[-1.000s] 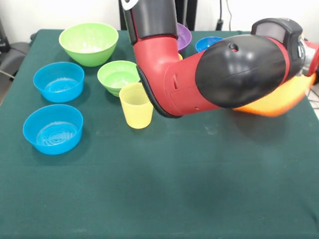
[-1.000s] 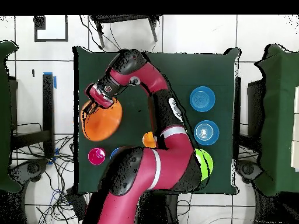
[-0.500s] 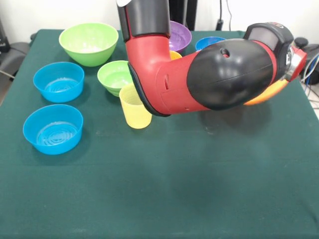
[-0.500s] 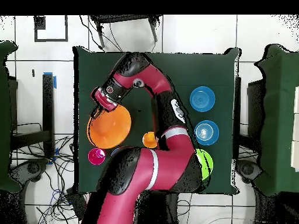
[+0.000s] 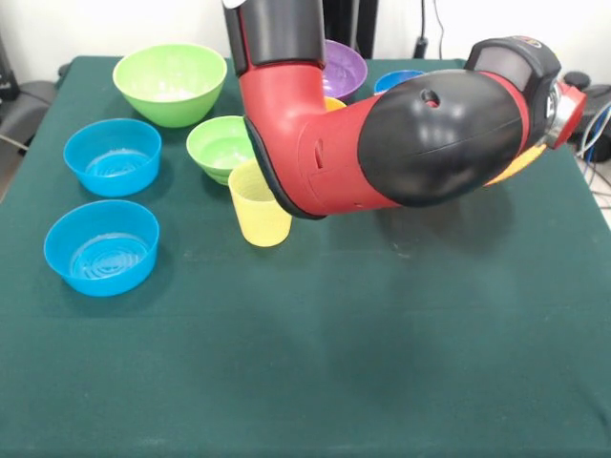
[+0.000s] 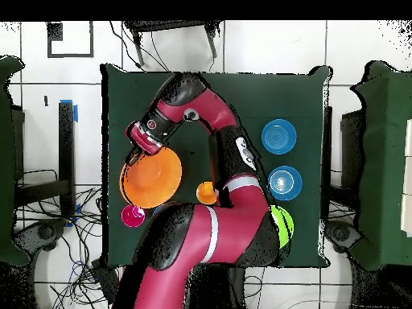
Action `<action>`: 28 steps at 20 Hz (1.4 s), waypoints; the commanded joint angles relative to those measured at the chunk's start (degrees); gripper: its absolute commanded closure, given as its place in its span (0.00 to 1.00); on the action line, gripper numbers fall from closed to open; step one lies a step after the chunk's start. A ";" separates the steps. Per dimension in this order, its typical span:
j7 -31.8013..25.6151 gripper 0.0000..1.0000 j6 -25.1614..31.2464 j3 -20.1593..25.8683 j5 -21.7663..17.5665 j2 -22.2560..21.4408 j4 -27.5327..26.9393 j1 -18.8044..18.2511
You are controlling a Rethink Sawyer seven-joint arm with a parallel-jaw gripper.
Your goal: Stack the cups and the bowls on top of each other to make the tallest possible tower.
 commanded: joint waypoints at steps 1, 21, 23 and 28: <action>8.21 1.00 1.54 0.45 2.98 -3.43 8.76 -0.12; 4.66 1.00 5.37 8.34 12.69 6.20 3.21 -1.10; 1.91 1.00 3.47 9.55 13.53 6.70 3.78 -1.65; -1.39 1.00 0.19 12.53 16.03 8.19 4.07 -2.41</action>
